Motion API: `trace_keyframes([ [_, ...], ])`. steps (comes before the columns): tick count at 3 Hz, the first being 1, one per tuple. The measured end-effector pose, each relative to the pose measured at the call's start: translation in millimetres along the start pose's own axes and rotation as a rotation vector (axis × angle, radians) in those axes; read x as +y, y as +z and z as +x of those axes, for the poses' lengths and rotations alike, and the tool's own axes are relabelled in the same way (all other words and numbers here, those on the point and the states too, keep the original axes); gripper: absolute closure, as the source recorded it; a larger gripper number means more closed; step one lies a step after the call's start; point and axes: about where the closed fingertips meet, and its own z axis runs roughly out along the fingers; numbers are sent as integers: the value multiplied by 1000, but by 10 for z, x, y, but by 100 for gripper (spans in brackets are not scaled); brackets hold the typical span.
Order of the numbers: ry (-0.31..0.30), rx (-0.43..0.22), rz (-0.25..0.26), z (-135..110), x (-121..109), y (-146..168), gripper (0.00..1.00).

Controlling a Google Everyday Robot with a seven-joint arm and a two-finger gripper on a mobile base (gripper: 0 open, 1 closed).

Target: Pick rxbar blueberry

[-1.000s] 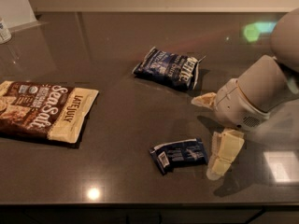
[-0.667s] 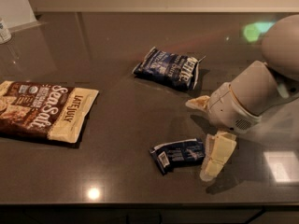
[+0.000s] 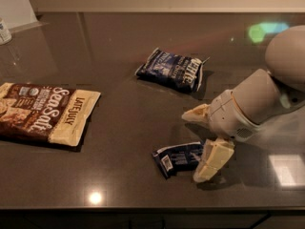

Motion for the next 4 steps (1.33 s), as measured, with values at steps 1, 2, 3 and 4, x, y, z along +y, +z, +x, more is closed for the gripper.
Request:
trace_keyframes([
  [1, -9, -15, 5, -16, 12, 2, 41],
  [2, -14, -27, 13, -23, 20, -26, 65],
  [3, -20, -35, 29, -45, 6, -90, 88],
  [4, -28, -43, 50, -119, -30, -184, 100],
])
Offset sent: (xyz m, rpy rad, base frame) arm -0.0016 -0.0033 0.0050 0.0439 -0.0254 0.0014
